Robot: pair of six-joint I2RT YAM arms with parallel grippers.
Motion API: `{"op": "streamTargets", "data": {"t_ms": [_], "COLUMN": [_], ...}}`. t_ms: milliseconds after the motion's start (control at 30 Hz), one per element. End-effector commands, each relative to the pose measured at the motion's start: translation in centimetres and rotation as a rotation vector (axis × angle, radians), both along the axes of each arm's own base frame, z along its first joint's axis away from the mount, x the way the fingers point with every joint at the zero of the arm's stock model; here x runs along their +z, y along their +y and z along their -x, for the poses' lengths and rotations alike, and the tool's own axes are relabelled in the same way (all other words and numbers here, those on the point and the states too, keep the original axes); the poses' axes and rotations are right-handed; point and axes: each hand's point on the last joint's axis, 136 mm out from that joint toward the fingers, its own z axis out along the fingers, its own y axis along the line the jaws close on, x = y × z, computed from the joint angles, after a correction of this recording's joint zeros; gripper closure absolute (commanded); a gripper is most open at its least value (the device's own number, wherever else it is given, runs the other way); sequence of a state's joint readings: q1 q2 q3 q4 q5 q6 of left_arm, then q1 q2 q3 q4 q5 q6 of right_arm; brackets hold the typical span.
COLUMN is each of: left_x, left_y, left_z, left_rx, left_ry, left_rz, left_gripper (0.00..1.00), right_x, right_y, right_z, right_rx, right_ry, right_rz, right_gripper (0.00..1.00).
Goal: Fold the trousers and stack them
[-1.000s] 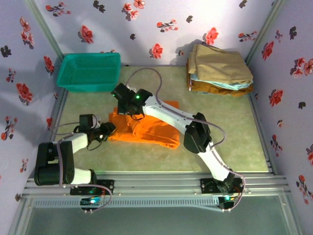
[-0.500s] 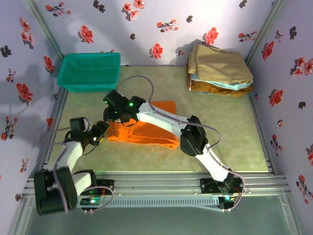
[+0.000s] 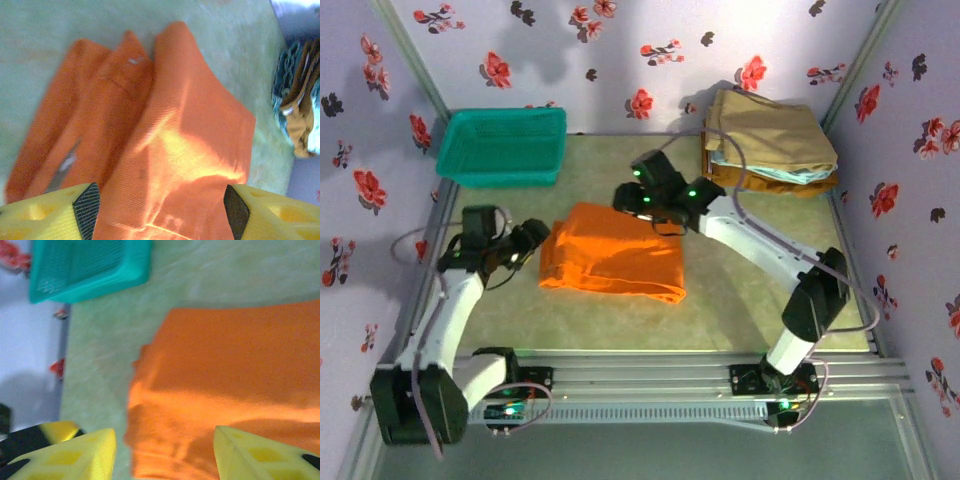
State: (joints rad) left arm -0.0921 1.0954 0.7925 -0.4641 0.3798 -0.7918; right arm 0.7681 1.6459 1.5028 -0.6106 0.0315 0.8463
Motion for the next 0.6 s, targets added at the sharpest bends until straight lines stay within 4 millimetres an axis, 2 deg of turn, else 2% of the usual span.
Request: {"op": "streamTargets", "data": {"t_ms": [0,133,233,267,333,433,567], "left_x": [-3.6,-6.7,-8.1,-8.4,-8.8,-8.7,-5.5], "left_y": [-0.5,-1.3,-2.5,-3.0,-3.6,-3.6,-3.0], "left_z": [0.5,1.6,2.1,2.2,2.4,2.9,3.0], "left_rx": [-0.065,-0.122,-0.176,-0.188,-0.211,-0.230,-0.229], "left_ry": [0.084,0.140,0.142,0.135,0.126,0.124,0.087], "left_rz": [-0.101,-0.131,-0.107,-0.080,-0.048,-0.053,-0.091], "left_gripper": [0.31,0.32,0.39,0.46,0.66,0.97,1.00], "right_x": [-5.3,-10.7,-14.9,-16.1,-18.1,-20.1,-20.9], "right_y": [-4.7,-8.0,-8.6,-8.5,-8.3,-8.7,-10.2], "right_z": [1.7,4.6,6.6,7.1,8.0,8.8,9.1], "right_rx": [-0.015,-0.009,0.018,0.026,0.037,0.034,0.006], "right_ry": [0.073,0.160,0.248,0.275,0.321,0.353,0.361], "right_rz": [0.157,0.255,0.271,0.266,0.247,0.255,0.309], "right_gripper": [0.33,0.26,0.26,0.27,0.32,0.38,0.48]}}
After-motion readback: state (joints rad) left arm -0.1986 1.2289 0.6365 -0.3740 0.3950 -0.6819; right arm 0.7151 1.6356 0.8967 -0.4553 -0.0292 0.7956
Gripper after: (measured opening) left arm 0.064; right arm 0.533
